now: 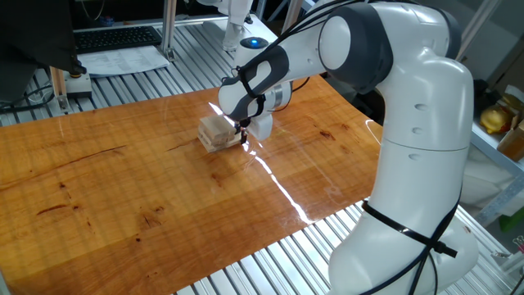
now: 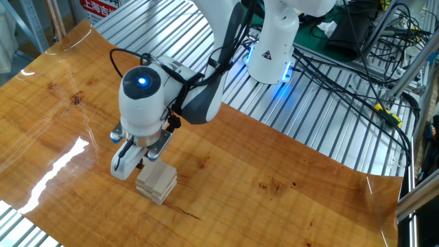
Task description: Play Jenga
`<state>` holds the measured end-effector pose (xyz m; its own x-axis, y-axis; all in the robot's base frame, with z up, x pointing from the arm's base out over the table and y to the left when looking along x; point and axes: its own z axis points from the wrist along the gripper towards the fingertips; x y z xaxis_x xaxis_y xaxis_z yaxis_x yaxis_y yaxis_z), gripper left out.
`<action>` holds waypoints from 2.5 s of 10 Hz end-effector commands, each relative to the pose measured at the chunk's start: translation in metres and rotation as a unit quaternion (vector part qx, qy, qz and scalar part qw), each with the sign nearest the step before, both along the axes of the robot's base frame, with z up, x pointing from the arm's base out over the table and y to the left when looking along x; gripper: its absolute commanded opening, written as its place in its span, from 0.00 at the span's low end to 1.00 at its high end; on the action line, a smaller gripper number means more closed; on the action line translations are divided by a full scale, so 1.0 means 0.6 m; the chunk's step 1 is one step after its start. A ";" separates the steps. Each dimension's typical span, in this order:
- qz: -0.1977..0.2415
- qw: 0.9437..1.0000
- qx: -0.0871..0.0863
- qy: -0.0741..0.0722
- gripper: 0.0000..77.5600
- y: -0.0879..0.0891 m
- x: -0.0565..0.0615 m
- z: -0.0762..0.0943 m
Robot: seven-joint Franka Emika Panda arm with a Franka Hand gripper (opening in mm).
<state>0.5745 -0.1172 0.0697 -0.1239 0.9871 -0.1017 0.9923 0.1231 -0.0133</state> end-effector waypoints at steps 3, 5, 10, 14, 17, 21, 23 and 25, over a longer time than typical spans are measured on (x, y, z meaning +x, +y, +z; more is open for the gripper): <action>0.006 1.000 0.006 -0.001 0.01 -0.019 0.002 0.001; 0.013 1.000 0.008 -0.001 0.01 -0.030 -0.001 -0.002; 0.017 1.000 0.009 0.000 0.01 -0.044 -0.001 -0.001; 0.025 1.000 0.009 0.000 0.01 -0.059 -0.001 0.003; 0.034 0.999 0.008 -0.001 0.01 -0.075 -0.001 -0.004; 0.048 0.999 0.009 -0.001 0.01 -0.087 -0.002 -0.006; 0.082 0.997 0.012 0.002 0.01 -0.093 -0.007 0.004; 0.113 0.993 0.031 0.003 0.01 -0.104 -0.018 0.022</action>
